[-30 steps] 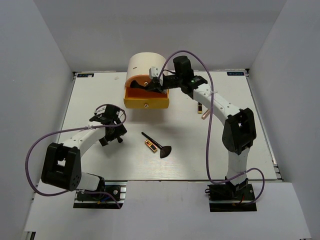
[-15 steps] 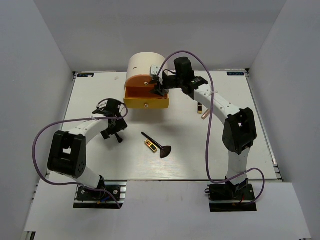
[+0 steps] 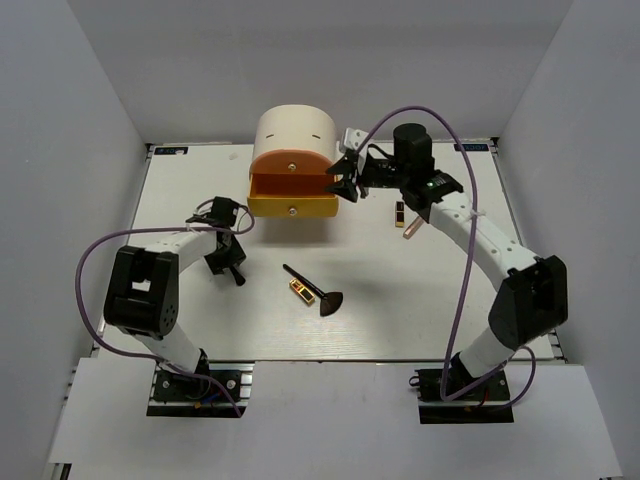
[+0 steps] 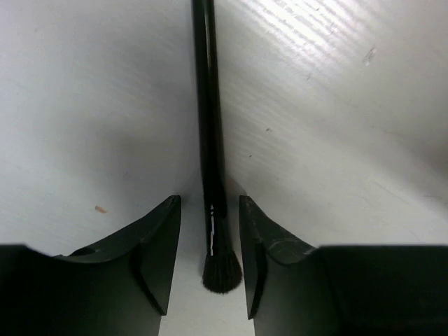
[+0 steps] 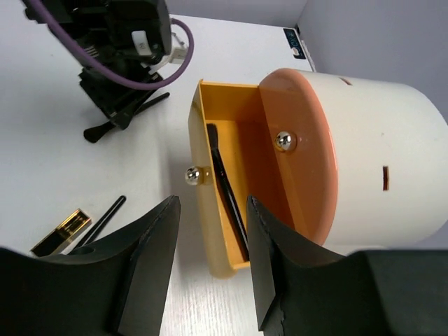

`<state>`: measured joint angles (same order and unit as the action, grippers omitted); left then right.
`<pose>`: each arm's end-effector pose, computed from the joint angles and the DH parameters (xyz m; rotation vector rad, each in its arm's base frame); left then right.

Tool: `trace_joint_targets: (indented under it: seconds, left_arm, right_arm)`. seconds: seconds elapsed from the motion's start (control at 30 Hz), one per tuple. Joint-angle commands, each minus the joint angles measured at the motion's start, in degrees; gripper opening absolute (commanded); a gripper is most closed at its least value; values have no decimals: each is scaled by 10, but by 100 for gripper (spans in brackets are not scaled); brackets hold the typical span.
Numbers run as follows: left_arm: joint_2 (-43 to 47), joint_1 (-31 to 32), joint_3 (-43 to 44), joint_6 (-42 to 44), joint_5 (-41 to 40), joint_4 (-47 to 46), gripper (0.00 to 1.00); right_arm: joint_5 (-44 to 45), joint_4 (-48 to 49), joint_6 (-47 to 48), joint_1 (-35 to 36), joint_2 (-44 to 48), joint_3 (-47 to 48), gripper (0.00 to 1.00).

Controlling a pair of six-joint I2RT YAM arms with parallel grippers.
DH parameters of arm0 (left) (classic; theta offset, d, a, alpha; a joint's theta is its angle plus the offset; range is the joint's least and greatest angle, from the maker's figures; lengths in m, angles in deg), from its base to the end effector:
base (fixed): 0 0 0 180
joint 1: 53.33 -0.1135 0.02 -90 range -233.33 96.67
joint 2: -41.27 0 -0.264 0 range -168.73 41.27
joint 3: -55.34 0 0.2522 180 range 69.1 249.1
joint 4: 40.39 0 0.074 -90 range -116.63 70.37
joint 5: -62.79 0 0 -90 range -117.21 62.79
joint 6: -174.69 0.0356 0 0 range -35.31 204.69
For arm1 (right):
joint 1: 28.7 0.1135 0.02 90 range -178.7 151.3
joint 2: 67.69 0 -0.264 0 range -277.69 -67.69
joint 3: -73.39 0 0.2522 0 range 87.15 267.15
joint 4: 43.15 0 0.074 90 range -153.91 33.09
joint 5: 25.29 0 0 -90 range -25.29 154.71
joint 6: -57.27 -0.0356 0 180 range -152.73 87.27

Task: Organize the makeup

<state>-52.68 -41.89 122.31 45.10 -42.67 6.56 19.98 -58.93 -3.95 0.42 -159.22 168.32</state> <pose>0.2890 -0.0488 0.1584 -0.7249 2.6730 0.1708 0.3161 0.2048 0.3711 -1.3038 1.2047 0.6974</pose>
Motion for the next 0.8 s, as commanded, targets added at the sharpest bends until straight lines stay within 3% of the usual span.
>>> trace_joint_targets:
  seconds: [0.0, 0.17, 0.27, 0.37, 0.6, 0.77]
  left_arm:
    - [-19, -7, 1, 12, 14, -11, 47]
    - [-3, -12, -14, 14, 18, -8, 26]
    - [49, -12, -28, 18, 25, -2, 16]
    - [135, -12, -32, 43, 52, -4, 0]
    - [340, 1, -19, 160, 147, -61, 0]
    - [415, 1, -23, 240, 308, -159, 0]
  right_arm:
    - [-13, 33, -26, -11, 39, -36, 48]
    - [-15, 31, -43, -28, 83, -77, 48]
    - [-15, 32, -51, -40, 106, -110, 48]
    - [-13, 32, -55, -53, 128, -142, 48]
    - [-19, 47, -67, -79, 154, -191, 49]
    - [-26, 67, -83, -92, 162, -214, 49]
